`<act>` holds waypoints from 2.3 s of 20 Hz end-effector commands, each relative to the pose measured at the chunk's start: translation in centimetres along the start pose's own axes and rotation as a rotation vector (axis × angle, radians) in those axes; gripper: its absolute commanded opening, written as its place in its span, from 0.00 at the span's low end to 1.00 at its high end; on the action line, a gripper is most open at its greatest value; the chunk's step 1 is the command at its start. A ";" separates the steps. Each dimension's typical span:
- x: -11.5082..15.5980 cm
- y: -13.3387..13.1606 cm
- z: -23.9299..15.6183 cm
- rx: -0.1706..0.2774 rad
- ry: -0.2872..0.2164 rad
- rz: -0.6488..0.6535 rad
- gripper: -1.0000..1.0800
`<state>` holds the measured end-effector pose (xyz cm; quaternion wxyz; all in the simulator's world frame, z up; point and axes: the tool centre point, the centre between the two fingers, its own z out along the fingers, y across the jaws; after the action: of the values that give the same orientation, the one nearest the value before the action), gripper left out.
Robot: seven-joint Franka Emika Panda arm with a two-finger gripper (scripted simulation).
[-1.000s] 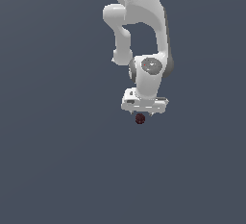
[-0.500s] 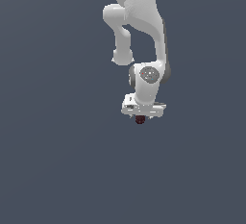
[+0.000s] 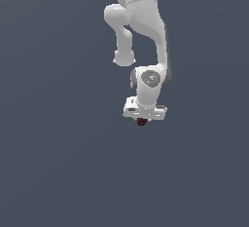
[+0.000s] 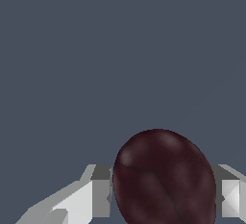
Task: Pick up the object and move it to a goal position.
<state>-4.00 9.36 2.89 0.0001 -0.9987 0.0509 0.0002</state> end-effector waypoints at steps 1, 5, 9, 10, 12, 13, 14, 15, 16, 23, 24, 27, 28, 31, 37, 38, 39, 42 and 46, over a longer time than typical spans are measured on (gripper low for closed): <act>0.0 0.0 0.1 0.000 0.000 0.001 0.00; 0.0 0.0 0.1 0.000 0.000 0.001 0.00; 0.0 0.2 -0.2 0.000 0.000 0.001 0.00; 0.0 0.3 -0.3 0.000 0.000 0.001 0.00; -0.1 0.6 -0.7 0.000 0.000 0.001 0.00; -0.2 0.8 -1.0 0.000 0.000 0.001 0.00; -0.2 1.0 -1.3 0.000 0.000 0.001 0.00; -0.3 1.3 -1.7 0.000 0.000 0.001 0.00; -0.4 1.6 -2.1 0.000 0.000 0.001 0.00; -1.1 4.7 -6.1 0.000 0.000 0.000 0.00; -1.3 5.3 -6.9 0.000 0.000 0.000 0.00; -1.8 7.3 -9.5 0.001 0.000 0.001 0.00; -1.9 8.0 -10.4 0.001 0.000 0.001 0.00; -2.4 10.2 -13.3 0.002 0.000 0.001 0.00; -3.4 14.7 -19.3 0.004 0.000 0.001 0.00; -3.6 15.5 -20.3 0.004 0.000 0.001 0.00; -3.8 16.2 -21.3 0.004 0.000 0.001 0.00; -4.2 18.5 -24.4 0.004 0.000 0.001 0.00; -4.8 21.5 -28.3 0.004 0.000 0.002 0.00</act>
<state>-10.58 -10.44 29.68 0.0018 -0.9987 0.0517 0.0000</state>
